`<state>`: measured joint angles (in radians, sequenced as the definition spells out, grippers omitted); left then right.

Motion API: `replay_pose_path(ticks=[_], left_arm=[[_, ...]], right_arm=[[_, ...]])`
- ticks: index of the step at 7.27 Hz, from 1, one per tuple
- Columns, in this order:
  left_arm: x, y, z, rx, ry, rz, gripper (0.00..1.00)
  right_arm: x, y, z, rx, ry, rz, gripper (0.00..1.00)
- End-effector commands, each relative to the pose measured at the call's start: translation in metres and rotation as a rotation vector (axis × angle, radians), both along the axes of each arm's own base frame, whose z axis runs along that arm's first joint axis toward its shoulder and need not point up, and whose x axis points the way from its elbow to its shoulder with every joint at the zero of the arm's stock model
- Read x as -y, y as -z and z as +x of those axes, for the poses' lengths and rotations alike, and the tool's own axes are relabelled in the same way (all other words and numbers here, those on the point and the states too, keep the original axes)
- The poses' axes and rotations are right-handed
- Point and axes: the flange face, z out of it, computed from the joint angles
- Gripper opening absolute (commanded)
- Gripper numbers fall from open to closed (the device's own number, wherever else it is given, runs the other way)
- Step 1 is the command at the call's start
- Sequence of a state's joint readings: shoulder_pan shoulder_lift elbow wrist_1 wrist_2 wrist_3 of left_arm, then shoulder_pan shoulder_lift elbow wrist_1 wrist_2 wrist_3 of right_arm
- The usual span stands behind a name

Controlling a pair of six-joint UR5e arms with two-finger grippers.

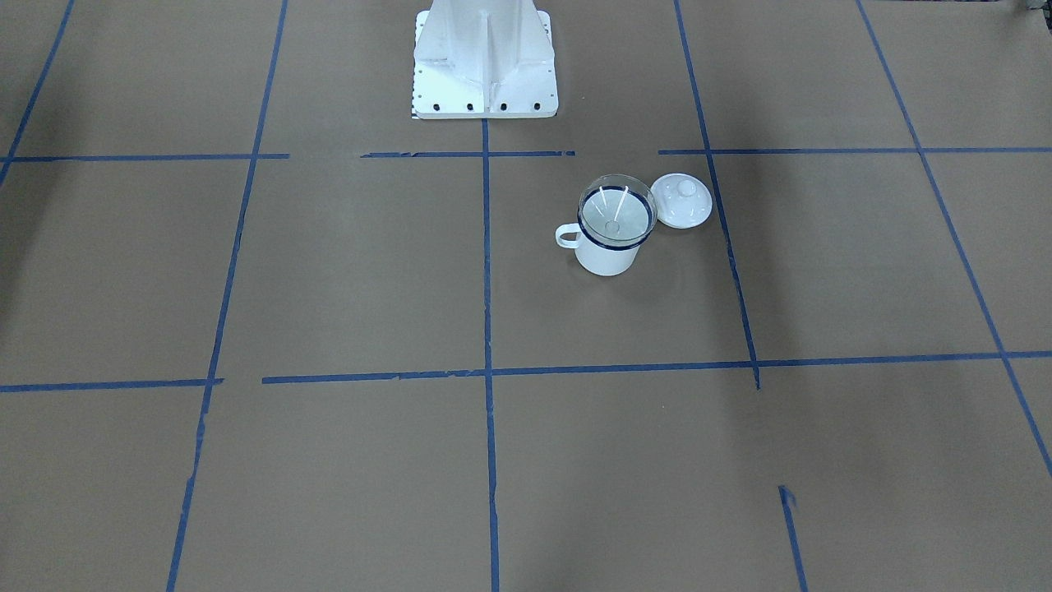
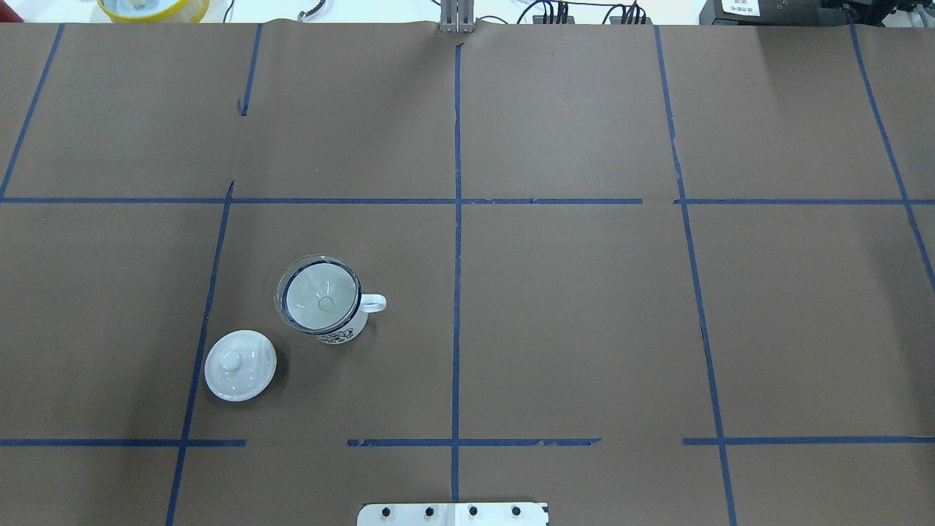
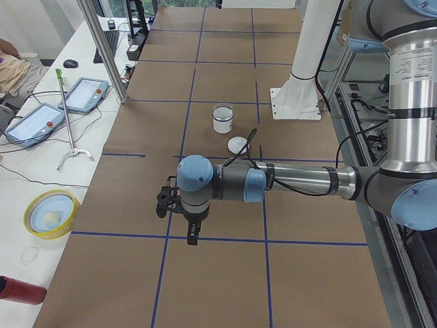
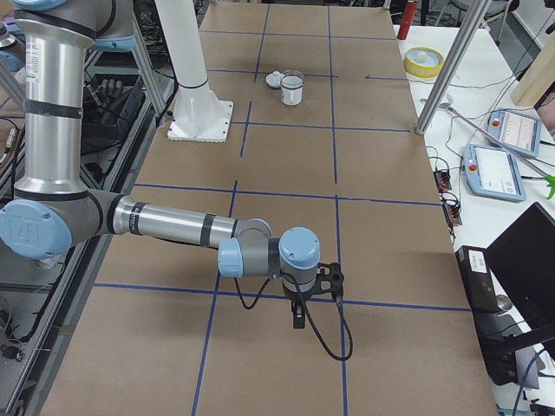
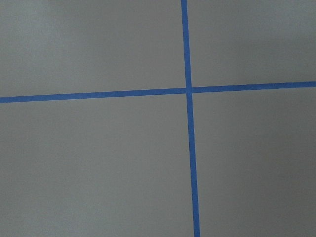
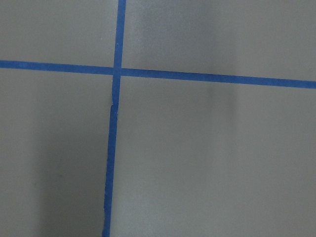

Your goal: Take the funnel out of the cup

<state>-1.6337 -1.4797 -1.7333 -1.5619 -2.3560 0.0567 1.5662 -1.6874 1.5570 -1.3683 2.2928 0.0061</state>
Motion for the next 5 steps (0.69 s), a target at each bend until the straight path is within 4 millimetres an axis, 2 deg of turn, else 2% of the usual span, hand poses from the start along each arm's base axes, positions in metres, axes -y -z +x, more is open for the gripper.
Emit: replay_pose_path(ticks=[1, 5], left_arm=[[-0.0011, 0.0042, 0.0006, 0.004, -0.006, 0.014, 1.0], [-0.0001, 0.0087, 0.001, -0.002, -0.001, 0.019, 1.0]], right_arm=[[0.0, 0.0, 0.0, 0.0, 0.0, 0.0, 1.0], [0.0, 0.0, 0.0, 0.0, 0.0, 0.0, 1.0]])
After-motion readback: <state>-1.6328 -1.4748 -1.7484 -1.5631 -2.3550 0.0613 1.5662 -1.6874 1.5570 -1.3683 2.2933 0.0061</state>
